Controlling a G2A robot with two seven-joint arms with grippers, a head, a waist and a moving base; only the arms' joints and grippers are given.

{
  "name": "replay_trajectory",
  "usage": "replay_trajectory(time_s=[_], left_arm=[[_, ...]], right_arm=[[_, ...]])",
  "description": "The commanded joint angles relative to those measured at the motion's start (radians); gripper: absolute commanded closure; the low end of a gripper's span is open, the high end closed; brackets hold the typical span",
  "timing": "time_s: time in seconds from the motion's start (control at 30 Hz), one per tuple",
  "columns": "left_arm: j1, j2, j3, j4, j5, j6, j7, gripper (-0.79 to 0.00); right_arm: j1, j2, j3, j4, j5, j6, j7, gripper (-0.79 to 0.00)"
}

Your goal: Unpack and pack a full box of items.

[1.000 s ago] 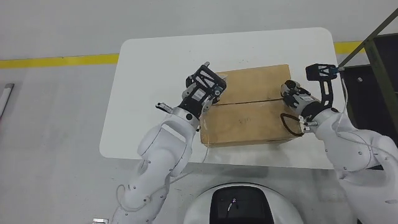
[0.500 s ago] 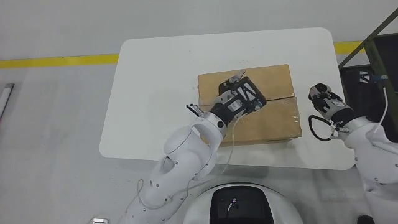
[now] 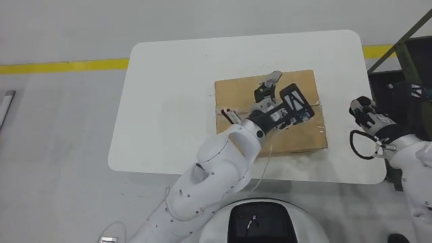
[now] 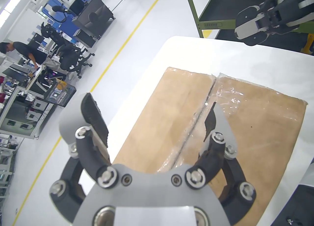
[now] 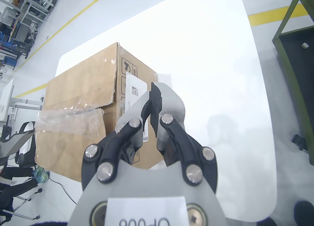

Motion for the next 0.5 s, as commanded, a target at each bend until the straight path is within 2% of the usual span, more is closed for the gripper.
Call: replay_trajectory(time_s=[0.0,0.07,0.23,0.47], left_arm=[[-0.005,-0.003,-0.003,0.0,0.013,0.006,-0.007,-0.785],[-0.006,-0.004,-0.019,-0.01,0.027,0.009,-0.018,-0.785],[0.03,0.007,-0.107,-0.062,0.039,-0.01,-0.068,-0.785],[0.114,0.03,-0.26,-0.151,0.052,-0.057,-0.194,-0.785]], right_arm=[[0.003,0.0,0.015,0.006,0.052,0.0,0.006,-0.135],[0.006,0.0,0.029,0.013,0.107,-0.001,0.02,-0.185],[0.041,-0.001,0.074,0.071,0.38,-0.045,0.094,-0.305],[0.144,0.014,0.1,0.172,0.589,-0.088,0.255,-0.351]])
